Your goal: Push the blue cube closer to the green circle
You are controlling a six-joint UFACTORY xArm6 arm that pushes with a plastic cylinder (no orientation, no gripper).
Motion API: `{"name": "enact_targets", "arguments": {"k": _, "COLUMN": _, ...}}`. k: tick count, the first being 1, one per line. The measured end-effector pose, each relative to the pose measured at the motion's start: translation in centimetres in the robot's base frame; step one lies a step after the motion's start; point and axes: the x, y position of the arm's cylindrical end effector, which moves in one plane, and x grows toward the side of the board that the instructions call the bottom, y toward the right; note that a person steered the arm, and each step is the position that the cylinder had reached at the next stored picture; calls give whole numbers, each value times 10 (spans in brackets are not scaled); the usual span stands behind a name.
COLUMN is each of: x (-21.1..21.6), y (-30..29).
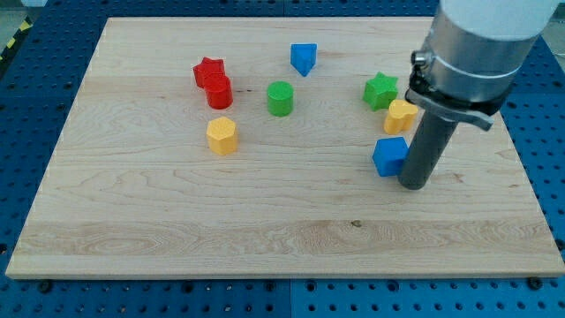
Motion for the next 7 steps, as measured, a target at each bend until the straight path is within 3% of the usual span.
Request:
{"name": "enact_targets", "arguments": {"k": 5, "x": -70, "y": -34}}
{"name": "enact_targets", "arguments": {"k": 7, "x": -79, "y": -106}}
